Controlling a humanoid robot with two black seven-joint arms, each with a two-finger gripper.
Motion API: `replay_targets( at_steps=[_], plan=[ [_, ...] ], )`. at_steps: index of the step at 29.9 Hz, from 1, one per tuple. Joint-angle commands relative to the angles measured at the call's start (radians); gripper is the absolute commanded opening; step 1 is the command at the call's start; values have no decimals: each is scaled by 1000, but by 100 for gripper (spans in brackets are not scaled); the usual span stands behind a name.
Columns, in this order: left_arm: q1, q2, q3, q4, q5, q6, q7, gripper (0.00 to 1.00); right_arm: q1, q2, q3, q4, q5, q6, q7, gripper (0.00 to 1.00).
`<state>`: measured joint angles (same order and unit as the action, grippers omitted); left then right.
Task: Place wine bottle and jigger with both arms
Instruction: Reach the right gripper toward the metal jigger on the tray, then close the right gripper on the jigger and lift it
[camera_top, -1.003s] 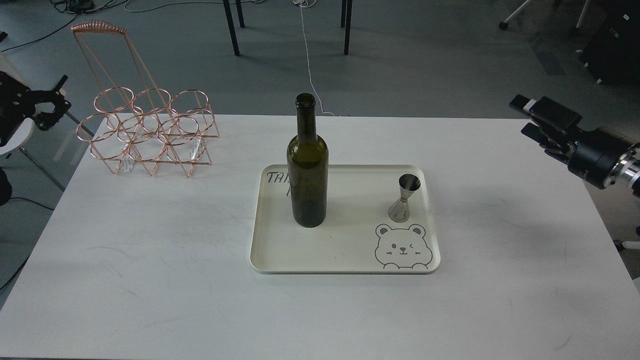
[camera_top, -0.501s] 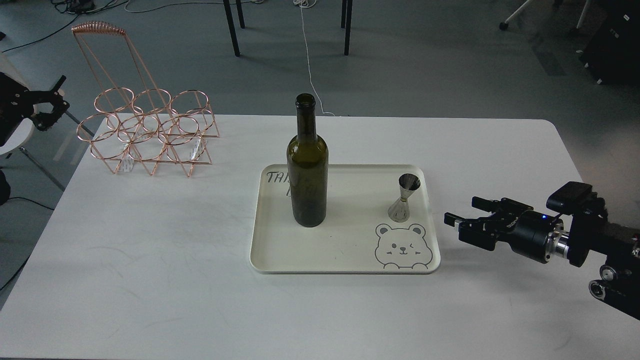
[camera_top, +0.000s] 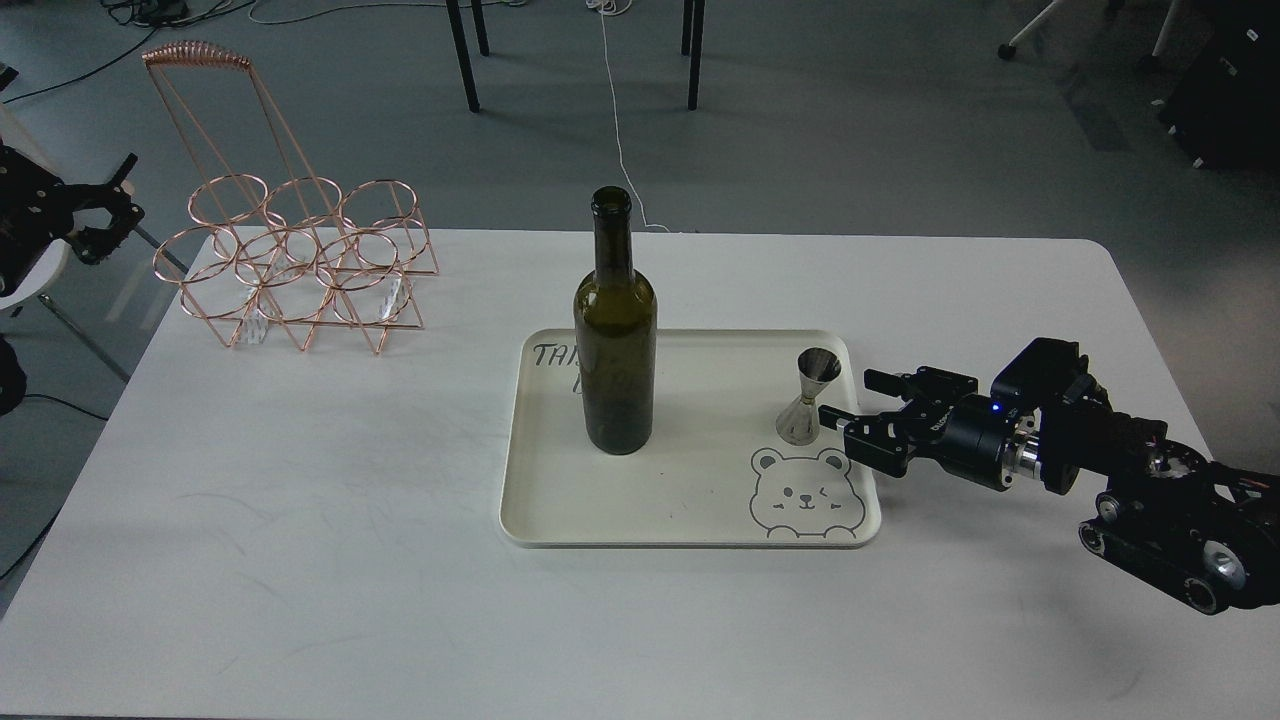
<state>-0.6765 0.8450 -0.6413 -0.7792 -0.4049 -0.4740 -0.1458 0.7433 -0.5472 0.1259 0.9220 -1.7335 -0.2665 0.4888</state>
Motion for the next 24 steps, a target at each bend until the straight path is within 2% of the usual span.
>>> replay_targets(
  at_steps=[1,9,15,24],
  plan=[
    [0,-1,0,0,0,0,0,98,8,36,1,-20,-1,0,0,71],
    [0,-1,0,0,0,0,0,98,16,119,1,-81,-1,-22,0,60],
    [0,-1,0,0,0,0,0,98,19,130,0,-91,-1,-23,0,36],
    [0,-1,0,0,0,0,0,98,11,98,-17,-91,-1,-26,0,16]
  ],
)
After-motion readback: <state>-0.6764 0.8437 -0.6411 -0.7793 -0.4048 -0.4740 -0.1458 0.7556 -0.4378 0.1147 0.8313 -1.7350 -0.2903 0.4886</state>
